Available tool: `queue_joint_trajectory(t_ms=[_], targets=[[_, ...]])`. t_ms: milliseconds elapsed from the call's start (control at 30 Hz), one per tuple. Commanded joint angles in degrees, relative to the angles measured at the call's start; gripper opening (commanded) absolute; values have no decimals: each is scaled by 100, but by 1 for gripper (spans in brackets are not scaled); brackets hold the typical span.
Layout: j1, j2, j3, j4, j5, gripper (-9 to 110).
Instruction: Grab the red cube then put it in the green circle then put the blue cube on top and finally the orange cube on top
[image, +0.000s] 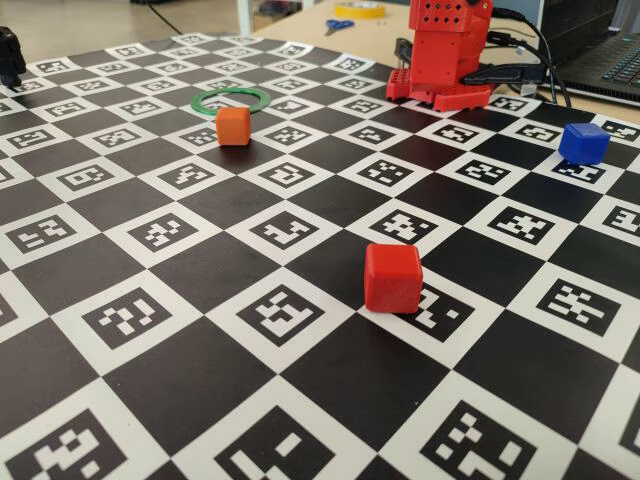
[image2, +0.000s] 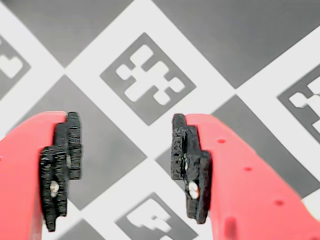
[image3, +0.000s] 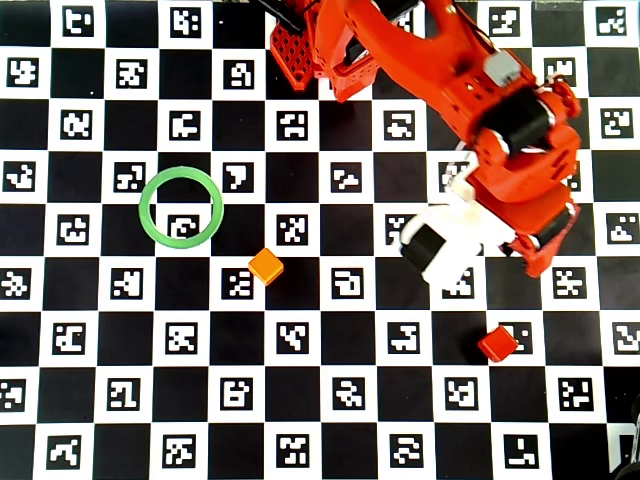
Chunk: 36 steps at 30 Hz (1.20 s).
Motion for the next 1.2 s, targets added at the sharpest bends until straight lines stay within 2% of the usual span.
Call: queue_joint_trajectory(t_ms=[0, 233, 500, 800, 1167], targets=[[-18, -352, -940, -193, 18, 17], [114, -1362, -1450, -642, 475, 34], [308, -2083, -1644, -1020, 483, 44], [483, -2312, -1529, -1046, 387, 45], [501, -2171, -396, -1811, 299, 45]])
